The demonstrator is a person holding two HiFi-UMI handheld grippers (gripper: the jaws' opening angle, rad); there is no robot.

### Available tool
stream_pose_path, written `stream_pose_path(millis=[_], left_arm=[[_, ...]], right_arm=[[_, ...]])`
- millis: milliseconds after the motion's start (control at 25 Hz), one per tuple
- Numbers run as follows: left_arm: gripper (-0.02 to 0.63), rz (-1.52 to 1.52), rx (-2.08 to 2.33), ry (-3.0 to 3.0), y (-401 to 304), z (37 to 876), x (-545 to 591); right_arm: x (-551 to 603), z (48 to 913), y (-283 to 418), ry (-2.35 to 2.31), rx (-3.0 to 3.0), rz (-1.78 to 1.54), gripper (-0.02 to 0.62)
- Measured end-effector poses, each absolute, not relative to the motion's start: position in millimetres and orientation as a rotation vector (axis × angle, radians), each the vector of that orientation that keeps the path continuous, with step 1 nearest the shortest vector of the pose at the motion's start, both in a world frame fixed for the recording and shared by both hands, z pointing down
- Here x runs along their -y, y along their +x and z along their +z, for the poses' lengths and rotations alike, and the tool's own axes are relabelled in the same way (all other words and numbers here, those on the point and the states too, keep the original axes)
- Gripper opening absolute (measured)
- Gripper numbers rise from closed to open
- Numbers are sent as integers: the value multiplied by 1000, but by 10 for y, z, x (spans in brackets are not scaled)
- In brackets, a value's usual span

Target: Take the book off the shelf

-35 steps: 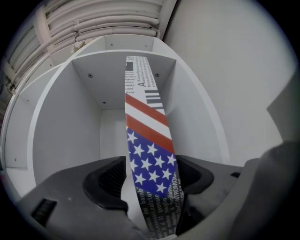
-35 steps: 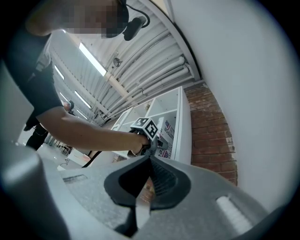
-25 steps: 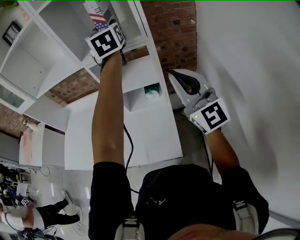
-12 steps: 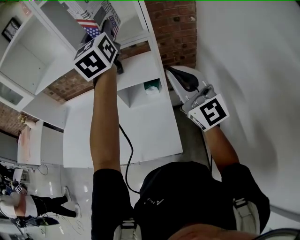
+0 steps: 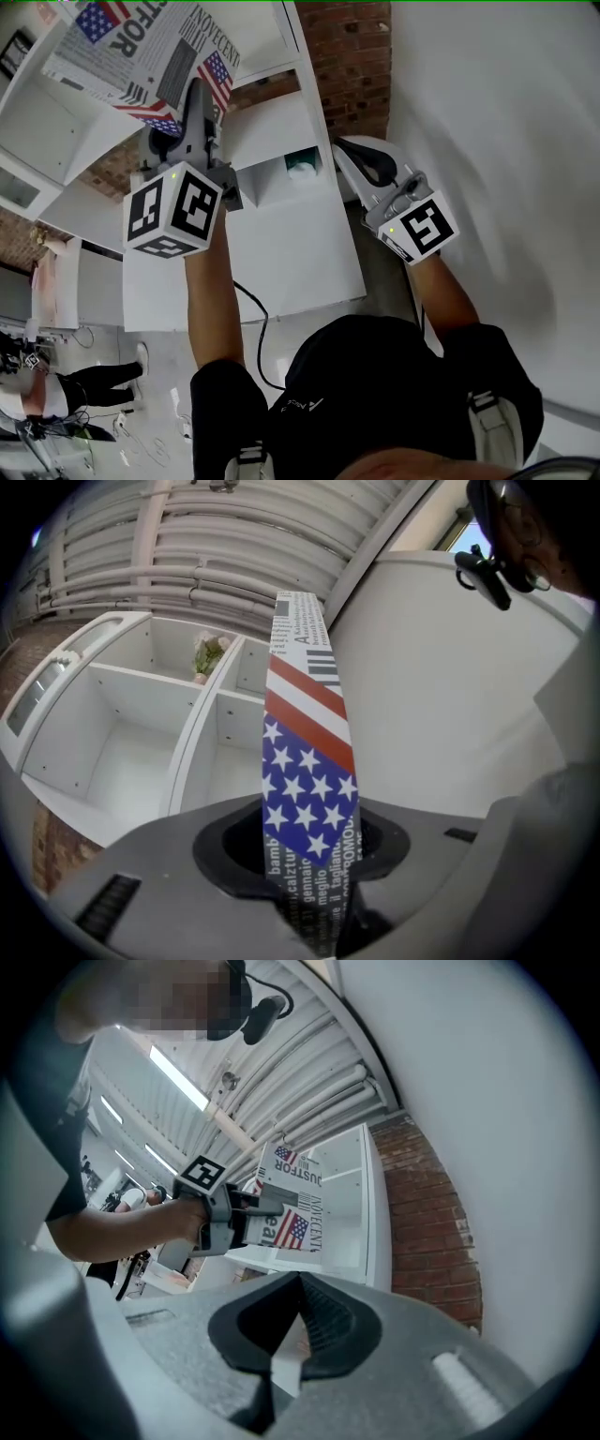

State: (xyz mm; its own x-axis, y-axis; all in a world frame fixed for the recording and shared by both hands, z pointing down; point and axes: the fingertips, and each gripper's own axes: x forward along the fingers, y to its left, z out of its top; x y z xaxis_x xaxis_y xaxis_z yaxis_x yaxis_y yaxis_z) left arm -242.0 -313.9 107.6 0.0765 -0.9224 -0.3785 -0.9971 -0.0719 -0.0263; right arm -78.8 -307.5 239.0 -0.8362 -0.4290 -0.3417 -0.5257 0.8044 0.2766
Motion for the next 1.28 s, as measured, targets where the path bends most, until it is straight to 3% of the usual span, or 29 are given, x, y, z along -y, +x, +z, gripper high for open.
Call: stream_pose_path(millis=[680,1280], left_arm=[[152,391,-1733,-2099,-1761,2225,2092],[152,408,-1704,-2204,-1718,2272,2053]], right_arm=[[2877,2978,-636,-749,-2680,435,2],[2854,2737,-581,-824,-2725,452,0]])
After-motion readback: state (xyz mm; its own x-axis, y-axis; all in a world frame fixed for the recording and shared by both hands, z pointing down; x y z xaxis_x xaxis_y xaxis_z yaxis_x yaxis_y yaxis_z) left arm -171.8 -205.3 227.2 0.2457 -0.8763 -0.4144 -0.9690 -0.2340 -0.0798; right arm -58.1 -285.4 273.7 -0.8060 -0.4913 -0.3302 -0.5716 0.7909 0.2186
